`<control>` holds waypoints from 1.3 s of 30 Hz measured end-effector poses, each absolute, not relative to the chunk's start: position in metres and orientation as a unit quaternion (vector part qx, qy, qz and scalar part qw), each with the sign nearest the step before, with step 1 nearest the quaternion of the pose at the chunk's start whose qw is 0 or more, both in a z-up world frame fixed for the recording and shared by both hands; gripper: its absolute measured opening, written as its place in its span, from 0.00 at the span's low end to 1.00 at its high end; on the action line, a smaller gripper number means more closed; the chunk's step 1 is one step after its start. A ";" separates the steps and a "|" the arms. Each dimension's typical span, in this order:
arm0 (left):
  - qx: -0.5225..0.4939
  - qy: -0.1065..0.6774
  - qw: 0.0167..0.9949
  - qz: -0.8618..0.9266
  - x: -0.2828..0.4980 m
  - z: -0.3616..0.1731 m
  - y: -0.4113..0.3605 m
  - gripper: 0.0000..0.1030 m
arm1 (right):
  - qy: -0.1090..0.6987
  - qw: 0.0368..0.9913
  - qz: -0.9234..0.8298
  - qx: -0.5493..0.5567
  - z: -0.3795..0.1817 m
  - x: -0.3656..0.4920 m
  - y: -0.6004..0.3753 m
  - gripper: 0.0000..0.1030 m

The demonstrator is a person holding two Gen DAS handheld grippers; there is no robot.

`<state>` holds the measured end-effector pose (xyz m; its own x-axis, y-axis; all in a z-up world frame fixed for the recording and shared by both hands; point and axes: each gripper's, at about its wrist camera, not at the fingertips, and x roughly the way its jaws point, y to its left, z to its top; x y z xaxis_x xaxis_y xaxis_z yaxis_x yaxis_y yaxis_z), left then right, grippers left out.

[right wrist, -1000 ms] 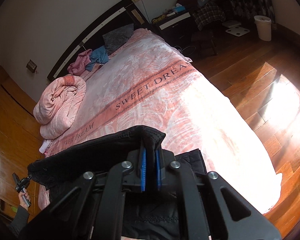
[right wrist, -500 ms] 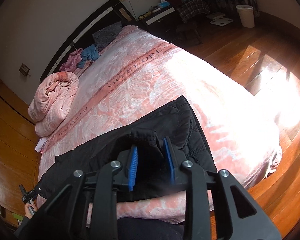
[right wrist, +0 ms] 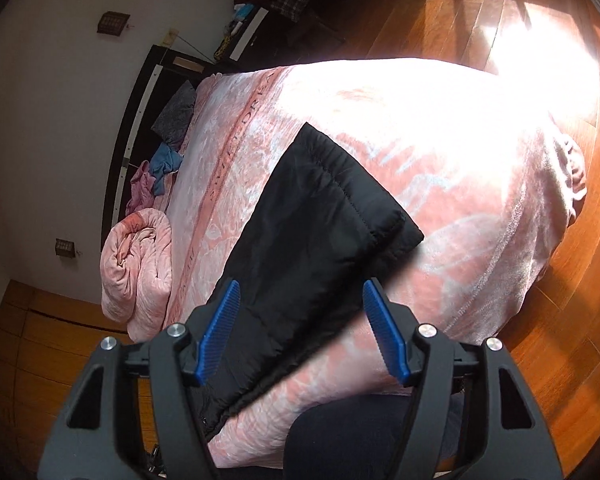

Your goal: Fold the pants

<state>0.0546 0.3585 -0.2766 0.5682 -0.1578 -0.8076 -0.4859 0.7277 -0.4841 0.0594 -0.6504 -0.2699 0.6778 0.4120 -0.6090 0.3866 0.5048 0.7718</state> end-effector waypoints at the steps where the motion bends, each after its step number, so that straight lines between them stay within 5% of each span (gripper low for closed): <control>1: -0.358 0.459 0.808 0.094 0.060 -0.279 0.355 0.78 | 0.403 0.761 0.005 0.508 -0.276 0.062 -0.649 0.63; 11: -0.398 0.470 0.783 0.085 0.074 -0.293 0.351 0.75 | 0.418 0.731 -0.022 0.540 -0.309 0.084 -0.649 0.64; 16: -0.337 0.501 0.791 0.097 0.091 -0.290 0.337 0.26 | 0.420 0.730 -0.022 0.538 -0.310 0.089 -0.649 0.67; 24: -0.320 0.505 0.793 0.121 0.103 -0.283 0.342 0.16 | 0.427 0.720 -0.029 0.546 -0.312 0.098 -0.654 0.68; 26: -0.330 0.505 0.787 0.129 0.104 -0.287 0.347 0.16 | 0.425 0.724 -0.031 0.542 -0.310 0.098 -0.654 0.58; 28: -0.328 0.508 0.785 0.135 0.104 -0.290 0.348 0.16 | 0.423 0.726 -0.031 0.541 -0.310 0.095 -0.654 0.31; 34: -0.312 0.513 0.789 0.130 0.101 -0.291 0.342 0.16 | 0.414 0.733 -0.039 0.539 -0.318 0.088 -0.660 0.11; 39: -0.320 0.511 0.787 0.132 0.099 -0.293 0.343 0.16 | 0.410 0.732 -0.055 0.542 -0.324 0.085 -0.659 0.09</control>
